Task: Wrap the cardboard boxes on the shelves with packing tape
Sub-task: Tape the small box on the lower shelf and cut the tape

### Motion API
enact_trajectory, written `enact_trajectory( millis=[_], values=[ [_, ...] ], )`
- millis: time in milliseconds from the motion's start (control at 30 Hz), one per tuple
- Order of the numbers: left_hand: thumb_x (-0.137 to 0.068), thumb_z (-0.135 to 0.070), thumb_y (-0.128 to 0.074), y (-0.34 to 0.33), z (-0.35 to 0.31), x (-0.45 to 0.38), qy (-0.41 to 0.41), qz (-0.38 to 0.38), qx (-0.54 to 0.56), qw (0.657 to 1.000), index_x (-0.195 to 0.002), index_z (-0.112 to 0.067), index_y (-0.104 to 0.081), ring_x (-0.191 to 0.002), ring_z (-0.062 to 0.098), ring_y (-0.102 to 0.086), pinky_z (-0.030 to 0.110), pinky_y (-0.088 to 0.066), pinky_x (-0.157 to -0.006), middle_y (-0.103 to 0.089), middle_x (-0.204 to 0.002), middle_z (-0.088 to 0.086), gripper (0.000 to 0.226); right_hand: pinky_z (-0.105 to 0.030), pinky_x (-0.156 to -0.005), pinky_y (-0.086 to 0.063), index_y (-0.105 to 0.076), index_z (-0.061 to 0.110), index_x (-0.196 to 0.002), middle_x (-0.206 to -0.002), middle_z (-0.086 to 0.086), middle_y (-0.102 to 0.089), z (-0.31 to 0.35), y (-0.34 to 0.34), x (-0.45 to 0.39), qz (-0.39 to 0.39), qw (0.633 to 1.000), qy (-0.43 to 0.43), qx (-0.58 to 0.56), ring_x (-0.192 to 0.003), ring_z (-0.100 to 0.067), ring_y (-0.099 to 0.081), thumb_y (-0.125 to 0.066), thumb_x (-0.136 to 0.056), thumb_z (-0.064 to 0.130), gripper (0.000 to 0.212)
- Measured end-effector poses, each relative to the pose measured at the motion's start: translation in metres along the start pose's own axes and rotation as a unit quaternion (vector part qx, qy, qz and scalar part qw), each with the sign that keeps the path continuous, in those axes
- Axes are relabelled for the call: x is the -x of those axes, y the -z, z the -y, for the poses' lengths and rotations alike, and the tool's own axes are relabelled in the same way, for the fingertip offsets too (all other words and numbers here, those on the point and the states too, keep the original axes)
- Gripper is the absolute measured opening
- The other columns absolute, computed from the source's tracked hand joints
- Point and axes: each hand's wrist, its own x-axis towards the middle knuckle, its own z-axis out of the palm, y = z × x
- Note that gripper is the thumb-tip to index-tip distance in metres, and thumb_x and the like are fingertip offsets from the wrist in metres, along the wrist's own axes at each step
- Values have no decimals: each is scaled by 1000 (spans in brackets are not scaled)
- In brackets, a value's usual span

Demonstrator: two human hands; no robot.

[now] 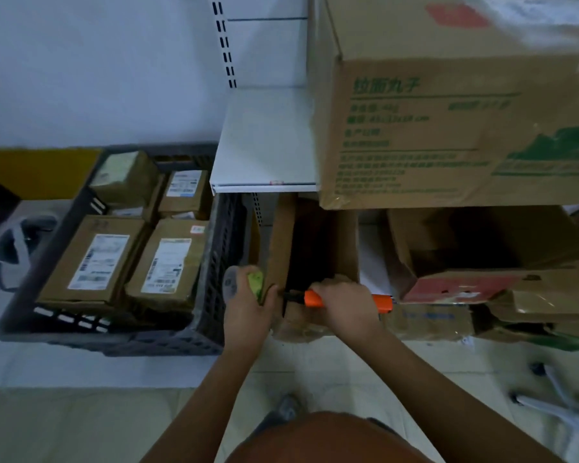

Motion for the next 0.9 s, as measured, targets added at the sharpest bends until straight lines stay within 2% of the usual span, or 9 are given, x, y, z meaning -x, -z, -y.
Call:
enact_trajectory(
  millis=[133,233,367,467,533,600,667,767,900],
  values=[
    [-95,-40,-61,5,4,-4,-39,32,-81,995,-126,-27,-38,-52,7,-54,27,-42,-43,-52,-70,-11,40,-30,-71,-37,-58,24,-115,-110,0,-60,1,6,-16,112,988,-93,-44,-99,-22,-62,-62,-92,44,31],
    [-96,-41,-60,10,15,7,-52,70,-118,989,-130,-27,-38,-47,6,-48,22,-31,-41,-49,-64,-12,43,-31,-75,-43,-56,23,-118,-116,-1,-54,3,5,-15,162,978,-102,-79,-98,-21,-62,-68,-89,41,36],
    [-97,-43,-58,20,42,28,-52,97,-147,983,-134,-26,-38,-59,19,-63,29,-40,-44,-59,-73,-7,46,-34,-69,-54,-51,24,-131,-138,-2,-39,-12,12,-6,-69,991,-104,-48,-91,-25,-65,-71,-86,28,49],
    [-96,-41,-59,27,58,42,-55,126,-152,979,-133,-27,-38,-67,18,-66,27,-41,-47,-57,-79,-12,44,-28,-52,-45,-28,25,-152,-152,-5,-29,-35,25,-20,-169,979,-109,0,-78,-25,-64,-75,-82,24,84],
    [-96,-41,-60,28,63,52,-48,140,-161,976,-133,-31,-34,-70,17,-67,26,-41,-49,-56,-81,-12,46,-27,-53,-39,-10,29,-158,-160,-3,-19,-46,27,-33,-132,985,-109,25,-81,-25,-64,-71,-86,27,94],
    [-93,-42,-63,28,68,59,-55,138,-166,975,-128,-37,-28,-67,18,-67,29,-46,-50,-57,-80,-10,50,-30,-64,-49,-6,35,-157,-165,3,-11,-53,27,-42,-40,994,-81,57,-98,-27,-65,-62,-91,21,88],
    [-88,-41,-70,26,72,61,-76,132,-188,970,-128,-33,-33,-56,18,-64,28,-44,-42,-62,-76,-7,55,-36,-84,-54,-12,41,-155,-166,5,-9,-59,29,-47,44,995,-44,76,-121,-29,-57,-55,-92,11,82],
    [-79,-32,-81,22,70,63,-78,101,-219,967,-131,-14,-48,-44,16,-59,18,-26,-33,-60,-67,-4,64,-39,-104,-45,-32,45,-151,-166,2,-10,-64,41,-55,122,992,-23,-31,-141,-27,-38,-54,-92,11,71],
    [-90,-26,-69,12,42,54,-40,66,-166,983,-138,-16,-41,-73,28,-68,31,-43,-49,-63,-96,3,56,-34,-97,-43,-54,30,-139,-153,-8,-40,-76,45,-69,120,990,-33,-72,-130,-30,-48,-56,-92,13,50]
  ],
)
